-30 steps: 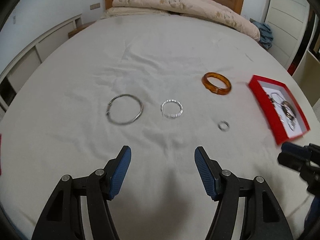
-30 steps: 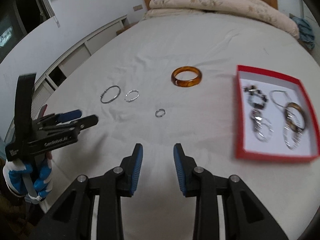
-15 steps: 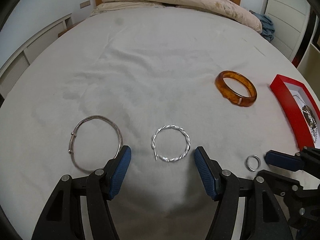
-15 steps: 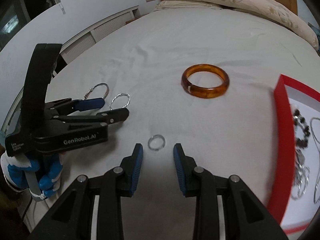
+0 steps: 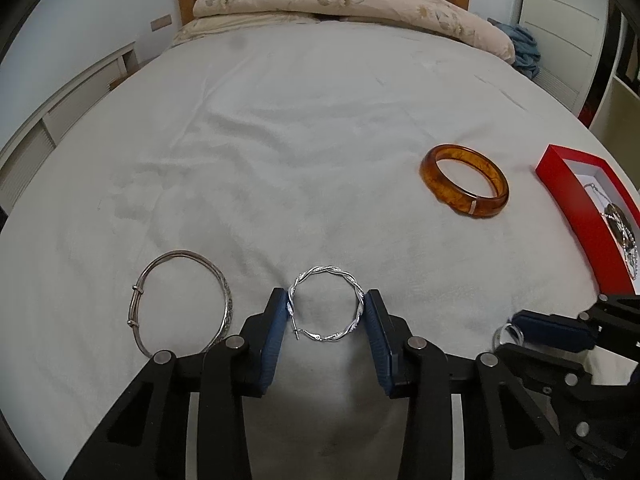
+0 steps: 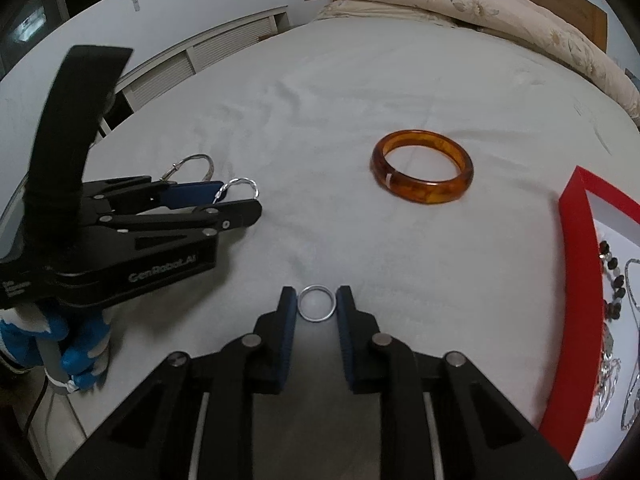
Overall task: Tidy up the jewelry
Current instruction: 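Grasp the small silver ring with the right tool while the left tool grasps the twisted silver bangle, then carry the ring and twisted bangle into the red box and release them, then lift both tools out of the box and move toward the amber and silver bangles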
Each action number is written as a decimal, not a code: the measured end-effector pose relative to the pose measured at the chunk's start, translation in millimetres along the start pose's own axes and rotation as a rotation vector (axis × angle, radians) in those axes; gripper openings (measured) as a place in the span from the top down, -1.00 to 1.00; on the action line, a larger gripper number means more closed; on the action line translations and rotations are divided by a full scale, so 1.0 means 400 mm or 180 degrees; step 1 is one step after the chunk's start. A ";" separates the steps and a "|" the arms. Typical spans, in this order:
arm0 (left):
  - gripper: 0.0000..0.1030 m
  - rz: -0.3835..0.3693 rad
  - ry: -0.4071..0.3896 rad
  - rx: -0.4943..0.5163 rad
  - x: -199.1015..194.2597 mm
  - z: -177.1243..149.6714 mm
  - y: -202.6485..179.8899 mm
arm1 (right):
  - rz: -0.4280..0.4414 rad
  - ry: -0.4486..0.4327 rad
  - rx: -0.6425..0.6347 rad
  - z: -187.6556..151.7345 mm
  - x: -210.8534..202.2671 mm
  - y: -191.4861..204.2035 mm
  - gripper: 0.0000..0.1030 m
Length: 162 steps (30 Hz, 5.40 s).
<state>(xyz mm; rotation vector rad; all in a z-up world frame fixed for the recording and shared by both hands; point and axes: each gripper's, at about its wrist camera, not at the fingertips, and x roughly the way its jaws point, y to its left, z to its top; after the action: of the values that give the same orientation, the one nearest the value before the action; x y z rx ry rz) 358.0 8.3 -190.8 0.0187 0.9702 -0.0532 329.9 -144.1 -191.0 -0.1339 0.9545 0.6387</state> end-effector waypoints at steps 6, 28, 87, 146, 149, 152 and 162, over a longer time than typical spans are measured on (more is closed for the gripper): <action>0.25 0.0022 -0.0001 0.0009 -0.017 0.005 -0.019 | 0.0001 -0.0047 0.0091 -0.012 -0.048 -0.011 0.63; 0.25 -0.0090 -0.0296 0.0332 -0.244 0.011 -0.216 | -0.0310 -0.0526 0.0378 -0.072 -0.376 -0.105 0.63; 0.25 -0.0531 0.0211 0.1124 -0.021 0.046 -0.708 | -0.0823 -0.0436 0.1117 -0.226 -0.374 -0.557 0.63; -0.22 -0.0364 -0.0554 0.0891 -0.575 -0.084 -0.513 | -0.1115 -0.0894 0.0987 -0.281 -0.775 -0.173 0.41; -0.25 -0.0322 -0.0603 0.0870 -0.606 -0.105 -0.496 | -0.1110 -0.0922 0.0955 -0.289 -0.791 -0.145 0.39; -0.26 -0.0286 -0.0643 0.0858 -0.631 -0.126 -0.479 | -0.1101 -0.0952 0.0932 -0.298 -0.806 -0.119 0.39; -0.26 -0.0221 -0.0748 0.0666 -0.680 -0.179 -0.394 | -0.1061 -0.0957 0.0839 -0.308 -0.824 -0.039 0.39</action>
<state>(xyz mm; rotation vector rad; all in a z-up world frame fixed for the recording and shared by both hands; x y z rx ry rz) 137.2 -136.0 -5.4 0.1679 0.7271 -0.2161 115.0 -351.3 -4.1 0.0379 0.6962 0.2132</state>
